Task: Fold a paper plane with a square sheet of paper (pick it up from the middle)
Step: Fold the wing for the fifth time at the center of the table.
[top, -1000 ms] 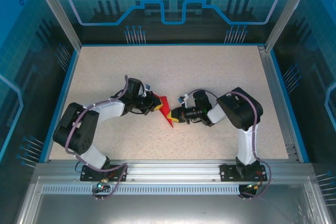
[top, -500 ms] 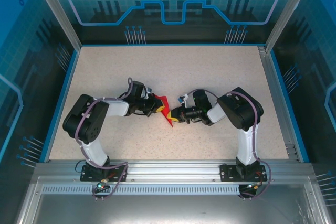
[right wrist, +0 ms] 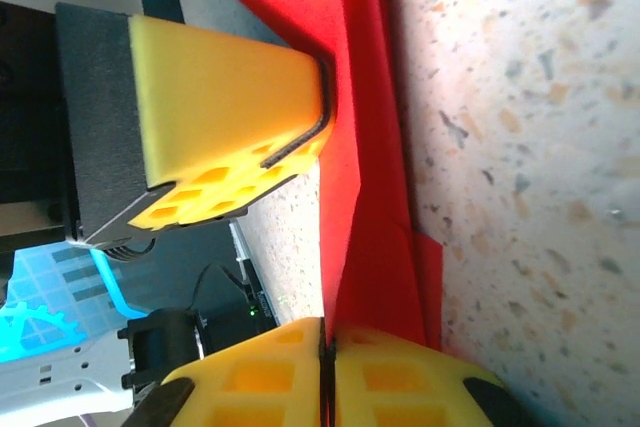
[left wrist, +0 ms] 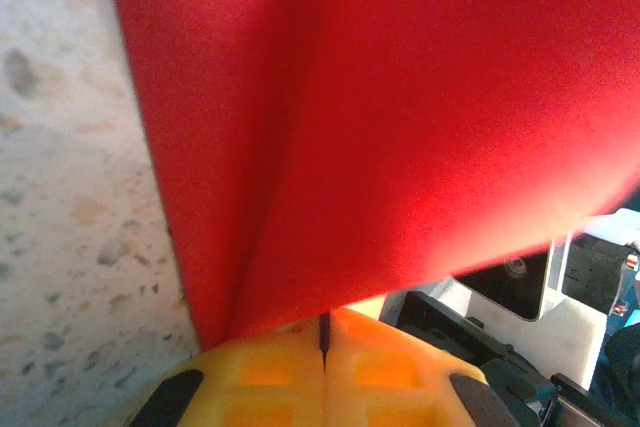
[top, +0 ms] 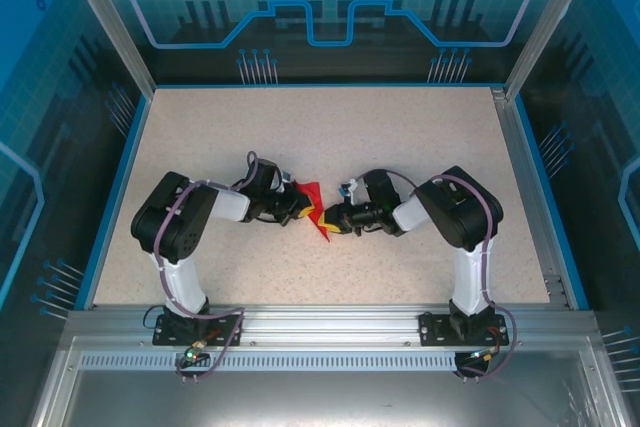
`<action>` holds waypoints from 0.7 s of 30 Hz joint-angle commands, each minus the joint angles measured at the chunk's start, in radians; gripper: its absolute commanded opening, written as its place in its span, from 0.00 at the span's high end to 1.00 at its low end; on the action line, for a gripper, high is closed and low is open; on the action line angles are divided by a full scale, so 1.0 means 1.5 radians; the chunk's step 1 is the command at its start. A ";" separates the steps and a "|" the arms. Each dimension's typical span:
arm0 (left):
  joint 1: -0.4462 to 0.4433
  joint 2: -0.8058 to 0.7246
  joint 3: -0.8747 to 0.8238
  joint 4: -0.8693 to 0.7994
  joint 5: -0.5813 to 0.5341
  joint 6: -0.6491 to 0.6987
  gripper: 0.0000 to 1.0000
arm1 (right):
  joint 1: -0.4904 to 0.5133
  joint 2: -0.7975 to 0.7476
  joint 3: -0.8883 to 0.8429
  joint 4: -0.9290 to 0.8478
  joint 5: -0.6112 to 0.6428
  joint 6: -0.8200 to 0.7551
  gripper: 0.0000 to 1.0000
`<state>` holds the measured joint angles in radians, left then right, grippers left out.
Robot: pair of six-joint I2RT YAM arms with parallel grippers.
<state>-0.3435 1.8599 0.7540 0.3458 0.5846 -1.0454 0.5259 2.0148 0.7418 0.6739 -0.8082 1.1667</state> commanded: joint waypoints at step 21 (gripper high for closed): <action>-0.004 0.027 -0.010 -0.026 0.015 0.030 1.00 | 0.043 -0.072 0.080 -0.447 0.131 -0.169 0.86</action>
<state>-0.3431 1.8675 0.7532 0.3576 0.5991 -1.0187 0.5655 1.9064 0.8589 0.1730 -0.6613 0.9554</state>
